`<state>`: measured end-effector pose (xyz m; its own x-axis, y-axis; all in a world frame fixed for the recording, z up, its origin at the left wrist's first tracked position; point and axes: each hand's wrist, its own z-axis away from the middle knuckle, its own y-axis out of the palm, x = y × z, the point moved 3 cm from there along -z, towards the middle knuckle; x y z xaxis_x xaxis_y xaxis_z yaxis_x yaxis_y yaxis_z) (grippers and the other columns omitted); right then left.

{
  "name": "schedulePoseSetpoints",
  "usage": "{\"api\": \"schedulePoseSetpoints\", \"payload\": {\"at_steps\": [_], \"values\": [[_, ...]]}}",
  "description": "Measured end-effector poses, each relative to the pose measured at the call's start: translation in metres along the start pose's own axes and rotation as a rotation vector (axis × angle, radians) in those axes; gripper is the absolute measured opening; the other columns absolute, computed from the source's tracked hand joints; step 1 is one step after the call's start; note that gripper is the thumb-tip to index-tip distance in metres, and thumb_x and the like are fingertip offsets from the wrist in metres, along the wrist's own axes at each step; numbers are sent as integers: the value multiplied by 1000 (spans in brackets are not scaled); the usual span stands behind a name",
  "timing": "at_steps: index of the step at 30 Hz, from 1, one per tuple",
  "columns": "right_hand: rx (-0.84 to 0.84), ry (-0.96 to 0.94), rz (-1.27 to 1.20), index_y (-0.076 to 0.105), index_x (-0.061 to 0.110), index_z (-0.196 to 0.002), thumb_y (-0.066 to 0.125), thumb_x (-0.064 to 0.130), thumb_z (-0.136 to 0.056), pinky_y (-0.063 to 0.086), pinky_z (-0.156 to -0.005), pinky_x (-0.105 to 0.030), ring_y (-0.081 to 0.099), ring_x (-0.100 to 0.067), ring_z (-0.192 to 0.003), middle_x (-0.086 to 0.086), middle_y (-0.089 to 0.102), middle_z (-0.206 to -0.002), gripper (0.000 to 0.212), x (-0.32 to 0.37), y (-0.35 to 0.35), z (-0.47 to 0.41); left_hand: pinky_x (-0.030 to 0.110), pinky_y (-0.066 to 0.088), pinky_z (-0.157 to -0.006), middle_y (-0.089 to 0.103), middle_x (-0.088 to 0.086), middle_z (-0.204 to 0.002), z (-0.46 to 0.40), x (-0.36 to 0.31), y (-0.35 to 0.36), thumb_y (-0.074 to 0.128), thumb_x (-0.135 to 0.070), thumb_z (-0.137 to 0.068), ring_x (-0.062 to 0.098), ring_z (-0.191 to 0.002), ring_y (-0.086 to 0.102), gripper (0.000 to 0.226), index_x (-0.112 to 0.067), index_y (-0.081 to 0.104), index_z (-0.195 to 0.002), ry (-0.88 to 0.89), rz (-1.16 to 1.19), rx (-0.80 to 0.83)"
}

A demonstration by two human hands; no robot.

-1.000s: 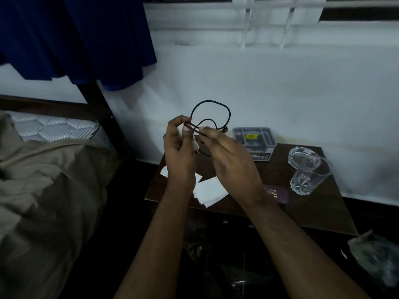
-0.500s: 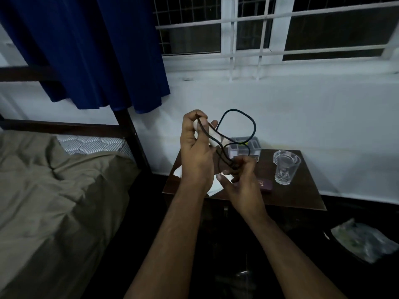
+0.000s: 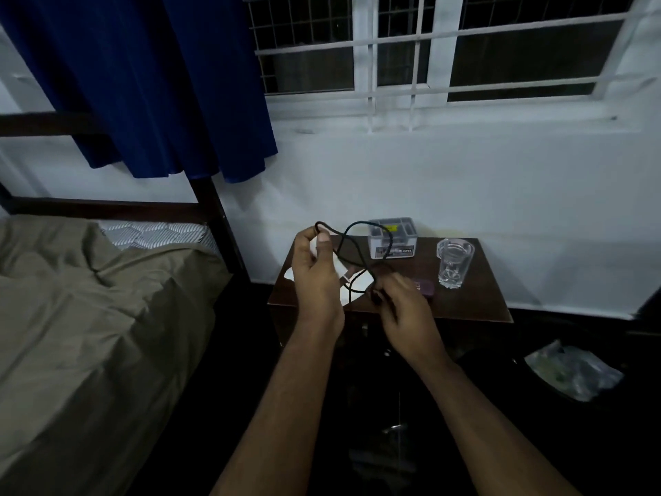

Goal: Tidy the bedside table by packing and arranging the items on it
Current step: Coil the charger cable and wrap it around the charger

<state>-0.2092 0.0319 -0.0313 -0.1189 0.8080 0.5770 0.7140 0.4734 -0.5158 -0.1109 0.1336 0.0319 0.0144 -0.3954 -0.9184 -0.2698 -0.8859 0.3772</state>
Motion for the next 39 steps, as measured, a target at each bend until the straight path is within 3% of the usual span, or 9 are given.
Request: {"api": "schedulePoseSetpoints", "payload": {"at_steps": [3,7,9,14,19,24,29,33,39], "values": [[14,17,-24,60,14,-92,52,22,-102,46,-76,-33,56,-15,-86,9,54,-89,15,-9,0,5,37,59,-61,51,8,-96,5,24,-9,50,-26,-106,24,-87,52,10,-24,58,-101,-78,7,0],[50,108,-87,63,12,-92,60,9,-99,52,-79,-38,62,-16,-87,4,59,-92,9,-20,0,9,50,61,-75,50,10,-98,8,51,-15,51,-29,-106,29,-93,51,19,-14,55,-118,-249,11,0],[73,144,-143,62,16,-90,61,6,-98,52,-80,-35,63,-15,-87,6,57,-92,13,-24,0,11,56,59,-82,53,5,-96,11,62,-17,46,-27,-108,28,-93,55,15,-17,52,-117,-324,5,-15],[122,261,-136,66,13,-89,66,14,-97,42,-76,-12,56,3,-81,11,55,-87,9,-41,2,20,33,56,-59,58,1,-91,21,92,-34,38,-28,-110,19,-77,60,14,-21,50,-108,-306,-111,30],[112,350,-175,70,20,-89,66,15,-97,46,-80,-15,62,-1,-85,6,66,-89,10,-59,9,23,30,52,-54,61,3,-119,23,111,-43,45,-36,-107,25,-90,74,12,-27,48,-115,-357,-329,116],[28,457,-333,68,23,-92,59,24,-103,53,-78,-25,66,-6,-74,6,71,-79,13,-66,14,13,27,45,-49,65,3,-110,23,124,-39,56,-37,-101,24,-81,73,28,-21,45,-122,-511,-439,166],[-53,545,-405,68,23,-92,58,29,-103,55,-78,-35,64,-7,-70,5,69,-75,16,-76,12,5,23,36,-45,69,8,-100,13,129,-40,56,-48,-95,19,-64,66,40,-17,61,-120,-616,-408,222],[-30,574,-497,66,23,-89,57,27,-104,48,-68,-23,59,-9,-68,3,66,-74,18,-74,15,1,17,26,-42,64,2,-77,14,127,-37,70,-54,-89,12,-50,54,38,-17,65,-98,-628,-374,249],[-82,526,-664,61,10,-94,48,18,-108,47,-65,-19,59,-8,-70,0,65,-77,21,-68,9,-1,21,33,-43,63,6,-70,19,137,-42,83,-26,-83,12,-45,54,29,-5,68,-95,-705,-494,273]]}}
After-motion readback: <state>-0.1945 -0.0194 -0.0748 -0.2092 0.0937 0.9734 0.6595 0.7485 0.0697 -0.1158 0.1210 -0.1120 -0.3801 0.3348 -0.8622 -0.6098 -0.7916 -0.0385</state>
